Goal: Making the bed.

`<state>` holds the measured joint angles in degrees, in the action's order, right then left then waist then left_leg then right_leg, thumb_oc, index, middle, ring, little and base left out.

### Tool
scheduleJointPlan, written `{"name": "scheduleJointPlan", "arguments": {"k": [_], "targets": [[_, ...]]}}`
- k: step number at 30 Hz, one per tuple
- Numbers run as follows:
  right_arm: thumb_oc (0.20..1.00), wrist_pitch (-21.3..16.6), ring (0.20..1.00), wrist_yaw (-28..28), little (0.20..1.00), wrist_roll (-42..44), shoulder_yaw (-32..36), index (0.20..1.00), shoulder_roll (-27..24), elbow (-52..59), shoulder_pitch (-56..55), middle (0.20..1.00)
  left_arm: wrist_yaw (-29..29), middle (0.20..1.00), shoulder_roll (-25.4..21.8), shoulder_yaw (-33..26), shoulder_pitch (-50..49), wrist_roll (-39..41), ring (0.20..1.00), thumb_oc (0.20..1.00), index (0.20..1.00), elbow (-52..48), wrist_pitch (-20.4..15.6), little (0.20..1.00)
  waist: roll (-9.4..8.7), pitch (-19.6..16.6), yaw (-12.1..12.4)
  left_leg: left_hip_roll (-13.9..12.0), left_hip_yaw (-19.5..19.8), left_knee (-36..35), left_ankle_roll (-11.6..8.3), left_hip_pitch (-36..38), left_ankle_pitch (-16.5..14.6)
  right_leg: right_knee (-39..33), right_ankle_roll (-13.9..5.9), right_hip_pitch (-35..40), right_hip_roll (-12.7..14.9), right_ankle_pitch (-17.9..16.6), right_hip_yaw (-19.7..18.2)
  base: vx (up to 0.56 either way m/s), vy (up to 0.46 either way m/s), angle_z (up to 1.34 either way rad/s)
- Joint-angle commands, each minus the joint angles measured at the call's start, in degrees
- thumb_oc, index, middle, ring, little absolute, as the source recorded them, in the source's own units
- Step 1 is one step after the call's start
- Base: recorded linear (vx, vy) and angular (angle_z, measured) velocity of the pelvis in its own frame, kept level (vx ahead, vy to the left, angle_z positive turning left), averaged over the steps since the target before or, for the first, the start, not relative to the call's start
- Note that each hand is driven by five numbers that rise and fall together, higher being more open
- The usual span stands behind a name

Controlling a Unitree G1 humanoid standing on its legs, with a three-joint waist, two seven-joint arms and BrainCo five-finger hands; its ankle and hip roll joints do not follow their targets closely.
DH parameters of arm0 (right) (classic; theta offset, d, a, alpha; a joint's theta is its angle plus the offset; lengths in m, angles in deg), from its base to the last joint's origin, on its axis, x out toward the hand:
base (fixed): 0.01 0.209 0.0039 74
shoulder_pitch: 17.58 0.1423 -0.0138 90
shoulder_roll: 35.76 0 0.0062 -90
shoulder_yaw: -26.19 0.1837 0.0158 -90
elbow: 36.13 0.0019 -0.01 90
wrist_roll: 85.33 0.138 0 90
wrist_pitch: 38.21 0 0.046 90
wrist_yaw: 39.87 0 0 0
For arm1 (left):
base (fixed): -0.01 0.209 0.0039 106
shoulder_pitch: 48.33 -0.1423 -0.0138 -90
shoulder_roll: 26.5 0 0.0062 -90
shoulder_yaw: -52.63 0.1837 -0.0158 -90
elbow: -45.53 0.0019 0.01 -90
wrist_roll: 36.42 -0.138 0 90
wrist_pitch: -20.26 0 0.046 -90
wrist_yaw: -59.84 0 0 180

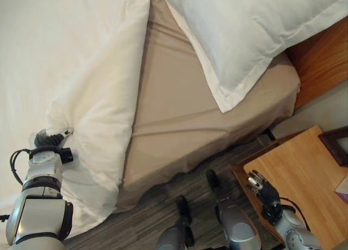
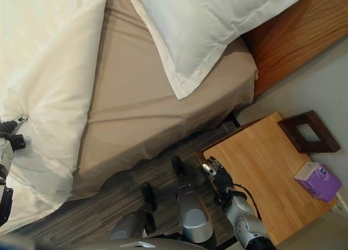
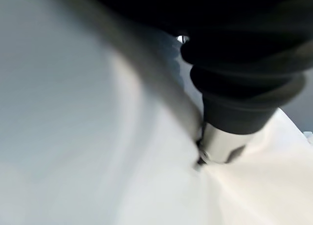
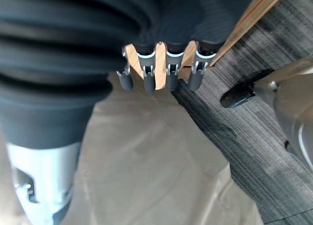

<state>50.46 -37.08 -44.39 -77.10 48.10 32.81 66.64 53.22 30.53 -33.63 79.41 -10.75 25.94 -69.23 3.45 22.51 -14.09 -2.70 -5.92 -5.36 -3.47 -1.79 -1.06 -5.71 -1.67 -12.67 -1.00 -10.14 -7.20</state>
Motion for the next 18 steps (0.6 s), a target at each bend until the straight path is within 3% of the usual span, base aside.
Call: {"name": "scheduleJointPlan", "arguments": {"k": [1, 2, 5, 9, 12, 13, 16, 18], "targets": [[1.000, -0.9, 1.000, 0.2, 1.000, -1.0, 0.2, 1.000, -0.3, 0.9, -0.2, 1.000, 2.4, 0.200, 2.5, 3.1, 1.5, 0.3, 0.200, 0.200, 0.200, -1.4, -1.1, 0.200, -0.83, -3.6, -0.9, 0.2, 1.0, 0.4, -0.77, -2.2, 4.6, 3.5, -4.51, 3.0, 1.5, 5.4, -3.5, 0.02, 0.006, -0.13], [1.000, -0.9, 1.000, 0.3, 1.000, -1.0, 0.2, 1.000, -0.3, 0.9, -0.2, 1.000, 2.4, 0.200, 2.5, 3.1, 1.5, 0.4, 0.200, 0.200, 0.200, -1.5, -1.1, 0.200, -0.82, -3.6, -0.8, 0.2, 1.0, 0.4, -0.77, -2.2, 4.6, 3.5, -4.51, 3.0, 1.5, 5.4, -3.5, 0.01, -0.002, -0.09], [1.000, -1.2, 1.000, 0.4, 1.000, -1.2, 0.6, 1.000, -0.5, 1.2, -0.1, 1.000, 1.1, 0.200, 3.7, 6.8, 2.8, 5.0, 0.200, 0.200, 0.200, -14.3, -4.6, 0.200, -0.21, -3.7, -0.9, 0.4, 1.2, 0.4, -0.69, -1.8, 4.5, 3.5, -4.55, 3.6, 1.8, 5.6, -3.2, 0.00, -0.001, -0.02], [1.000, -1.8, 1.000, 1.3, 1.000, -2.1, 0.3, 1.000, 0.2, 0.9, -1.0, 1.000, 0.1, 0.200, 4.4, 13.6, 2.1, 8.2, 0.200, 0.200, 0.200, -39.6, -9.2, 0.200, 0.71, -4.8, -0.5, 0.9, 2.0, 0.4, -0.56, -1.2, 4.3, 2.8, -4.63, 5.2, 2.4, 5.7, -2.2, 0.00, -0.024, 0.03], [1.000, -1.9, 1.000, 1.3, 1.000, -2.3, 0.2, 1.000, 0.4, 1.0, -1.2, 1.000, 0.3, 0.200, 5.3, 15.5, 2.2, 8.8, 0.200, 0.200, 0.200, -45.2, -10.0, 0.200, 0.86, -5.3, -0.5, 1.0, 2.2, 0.4, -0.56, -1.3, 4.4, 2.7, -4.60, 5.3, 2.5, 5.6, -1.9, 0.00, -0.016, 0.11], [1.000, -1.9, 1.000, 1.3, 1.000, -2.9, -0.2, 1.000, 1.2, 0.6, -1.7, 1.000, 2.3, 0.200, 7.9, 19.5, -0.2, 10.2, 0.200, 0.200, 0.200, -55.2, -10.5, 0.200, 1.11, -6.1, -0.6, 1.1, 2.5, 0.4, -0.53, -1.1, 4.4, 2.5, -4.66, 5.9, 2.9, 5.8, -1.6, 0.00, -0.013, 0.05], [1.000, -1.7, 1.000, 1.3, 1.000, -3.1, -0.4, 1.000, 1.2, 0.9, -2.0, 1.000, 3.7, 0.200, 9.1, 21.2, -1.5, 11.7, 0.200, 0.200, 0.200, -58.6, -10.2, 0.200, 1.26, -6.4, -0.7, 1.2, 2.4, 0.4, -0.53, -0.9, 4.3, 2.3, -4.69, 6.2, 2.9, 5.8, -1.6, 0.01, 0.000, 0.09], [1.000, -1.3, 1.000, 1.2, 1.000, -3.4, -1.0, 1.000, 1.4, 0.6, -2.4, 1.000, 6.8, 0.200, 12.8, 25.6, -5.3, 16.3, 0.200, 0.200, 0.200, -64.6, -8.9, 0.200, 1.44, -7.0, -1.1, 1.3, 2.2, 0.4, -0.43, -0.4, 4.1, 2.1, -4.69, 6.7, 3.0, 5.8, -1.7, 0.00, 0.005, 0.04]]}}
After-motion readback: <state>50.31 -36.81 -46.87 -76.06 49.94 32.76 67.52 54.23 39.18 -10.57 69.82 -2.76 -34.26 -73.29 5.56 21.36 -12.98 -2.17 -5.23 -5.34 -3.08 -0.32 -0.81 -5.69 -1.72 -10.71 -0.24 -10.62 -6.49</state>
